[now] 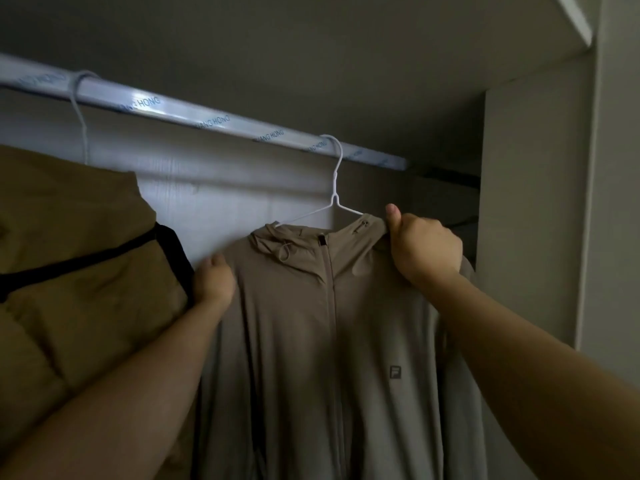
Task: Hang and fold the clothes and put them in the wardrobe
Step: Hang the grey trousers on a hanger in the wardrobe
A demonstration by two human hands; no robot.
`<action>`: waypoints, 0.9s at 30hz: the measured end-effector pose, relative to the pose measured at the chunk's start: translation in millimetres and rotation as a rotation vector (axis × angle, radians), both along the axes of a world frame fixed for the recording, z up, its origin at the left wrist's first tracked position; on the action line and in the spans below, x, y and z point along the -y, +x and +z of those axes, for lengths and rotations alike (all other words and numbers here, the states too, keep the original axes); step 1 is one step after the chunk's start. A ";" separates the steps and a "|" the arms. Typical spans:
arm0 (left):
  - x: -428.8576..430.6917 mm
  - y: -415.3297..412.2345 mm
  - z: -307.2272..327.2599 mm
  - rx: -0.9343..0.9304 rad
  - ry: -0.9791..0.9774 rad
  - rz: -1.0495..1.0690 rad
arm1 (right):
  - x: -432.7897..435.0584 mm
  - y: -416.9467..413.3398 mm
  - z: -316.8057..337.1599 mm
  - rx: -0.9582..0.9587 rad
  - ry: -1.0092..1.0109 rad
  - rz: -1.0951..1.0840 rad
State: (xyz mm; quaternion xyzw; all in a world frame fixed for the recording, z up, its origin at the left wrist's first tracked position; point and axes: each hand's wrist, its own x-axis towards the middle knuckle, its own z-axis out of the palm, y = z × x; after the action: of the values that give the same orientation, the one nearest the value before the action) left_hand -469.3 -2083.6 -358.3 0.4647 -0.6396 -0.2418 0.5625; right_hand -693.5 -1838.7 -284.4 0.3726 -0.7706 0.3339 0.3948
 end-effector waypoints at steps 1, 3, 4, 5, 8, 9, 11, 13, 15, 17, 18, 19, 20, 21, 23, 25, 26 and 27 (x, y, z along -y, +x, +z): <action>-2.1 0.0 11.1 -0.003 -0.082 0.037 | -1.1 -1.9 0.7 -0.008 0.011 0.015; -8.9 -1.6 31.2 -0.015 -0.264 0.021 | -4.8 -7.7 0.3 -0.064 0.024 -0.006; -11.9 -4.1 38.8 0.033 -0.340 0.003 | -7.0 -11.1 -0.9 -0.096 0.028 -0.036; -14.8 -7.5 43.2 0.071 -0.362 -0.027 | -9.4 -14.4 -3.0 -0.122 0.033 -0.061; -17.7 -12.9 42.8 0.176 -0.382 -0.021 | -16.1 -23.0 -10.8 -0.153 0.033 -0.082; -17.3 -12.3 39.4 0.177 -0.394 0.007 | -18.2 -25.3 -13.9 -0.155 0.020 -0.079; -15.9 -9.8 33.3 0.155 -0.421 0.043 | -21.5 -31.0 -20.2 -0.148 -0.006 -0.082; -14.0 -8.8 30.4 0.152 -0.421 0.051 | -25.3 -37.5 -27.4 -0.128 -0.022 -0.100; -14.6 -9.4 31.1 0.161 -0.403 0.047 | -27.4 -41.2 -32.4 -0.114 -0.018 -0.113; -15.2 -9.4 32.8 0.168 -0.378 0.049 | -27.1 -41.0 -31.3 -0.131 -0.020 -0.117; -15.4 -9.4 34.2 0.178 -0.369 0.052 | -26.5 -39.8 -28.8 -0.137 -0.021 -0.114; -16.2 -9.4 37.3 0.187 -0.359 0.049 | -25.8 -38.5 -25.0 -0.136 -0.017 -0.104; -17.7 -9.8 42.3 0.188 -0.357 0.048 | -25.6 -36.7 -20.1 -0.124 -0.005 -0.082; -20.8 -10.2 48.8 0.176 -0.353 0.043 | -25.6 -34.6 -14.8 -0.109 0.004 -0.049; -31.7 -13.3 64.8 0.120 -0.349 -0.004 | -25.9 -26.4 -3.9 -0.104 -0.003 0.033; -47.9 -20.5 80.7 0.059 -0.376 -0.119 | -23.3 -14.5 5.3 -0.152 -0.012 0.108; -56.6 -25.5 86.8 0.049 -0.414 -0.183 | -20.7 -8.6 7.7 -0.180 0.003 0.140; -65.8 -31.3 91.3 0.065 -0.452 -0.235 | -17.8 -3.4 8.9 -0.191 0.033 0.170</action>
State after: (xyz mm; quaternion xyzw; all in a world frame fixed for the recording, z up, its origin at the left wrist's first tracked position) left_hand -500.7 -2017.8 -267.0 0.2571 -0.7449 -0.1412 0.5992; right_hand -696.9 -1821.0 -275.6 0.4732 -0.7005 0.3164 0.4305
